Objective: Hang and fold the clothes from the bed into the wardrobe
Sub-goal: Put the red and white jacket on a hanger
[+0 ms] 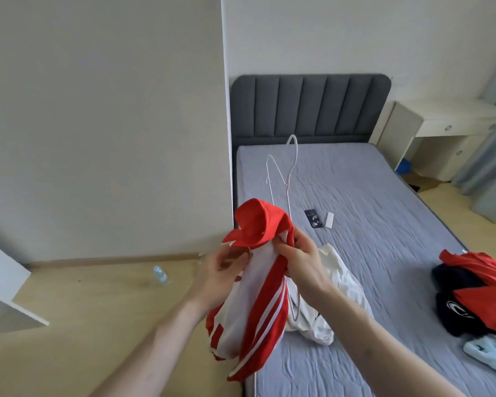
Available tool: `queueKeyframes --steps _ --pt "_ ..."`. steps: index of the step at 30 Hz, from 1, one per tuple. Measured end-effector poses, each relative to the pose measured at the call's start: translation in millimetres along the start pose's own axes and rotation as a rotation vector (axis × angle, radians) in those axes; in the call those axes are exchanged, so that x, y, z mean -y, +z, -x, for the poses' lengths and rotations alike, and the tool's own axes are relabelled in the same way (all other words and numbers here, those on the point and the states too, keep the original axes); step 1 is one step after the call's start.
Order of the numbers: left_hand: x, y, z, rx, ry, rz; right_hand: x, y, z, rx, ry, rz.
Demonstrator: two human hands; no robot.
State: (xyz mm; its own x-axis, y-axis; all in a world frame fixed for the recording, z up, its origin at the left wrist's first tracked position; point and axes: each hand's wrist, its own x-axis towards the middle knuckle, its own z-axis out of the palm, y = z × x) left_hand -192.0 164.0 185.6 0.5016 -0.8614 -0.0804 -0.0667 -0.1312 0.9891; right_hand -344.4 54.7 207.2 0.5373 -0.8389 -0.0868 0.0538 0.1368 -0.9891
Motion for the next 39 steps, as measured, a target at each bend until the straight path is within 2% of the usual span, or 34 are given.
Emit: queueKeyframes --steps 7,15,17,20,22,24,29,34,37,39 --pt "-14 13 6 -0.001 0.078 0.007 15 -4 5 -0.002 0.061 0.038" --pt "-9 23 18 -0.004 0.064 -0.176 22 -7 7 -0.019 0.079 -0.01" --pt "-5 24 19 0.071 -0.005 -0.111 21 -9 5 -0.03 0.087 -0.051" --pt "4 27 29 0.267 -0.166 0.187 21 -11 3 -0.031 0.108 -0.066" --pt "11 28 34 0.308 -0.208 0.258 20 -10 2 -0.019 0.116 -0.068" --pt "16 28 35 0.272 -0.227 0.219 19 -7 1 -0.014 0.125 -0.122" --pt "35 24 42 0.132 -0.232 -0.165 21 -4 -1 -0.109 0.154 -0.246" --pt "52 7 46 0.146 -0.303 -0.397 30 -3 3 -0.157 0.162 -0.288" --pt "47 -8 39 0.229 -0.304 -0.382 34 -3 10 -0.151 0.204 -0.354" --pt "41 -20 33 0.322 -0.288 -0.18 34 -4 14 -0.148 0.248 -0.388"
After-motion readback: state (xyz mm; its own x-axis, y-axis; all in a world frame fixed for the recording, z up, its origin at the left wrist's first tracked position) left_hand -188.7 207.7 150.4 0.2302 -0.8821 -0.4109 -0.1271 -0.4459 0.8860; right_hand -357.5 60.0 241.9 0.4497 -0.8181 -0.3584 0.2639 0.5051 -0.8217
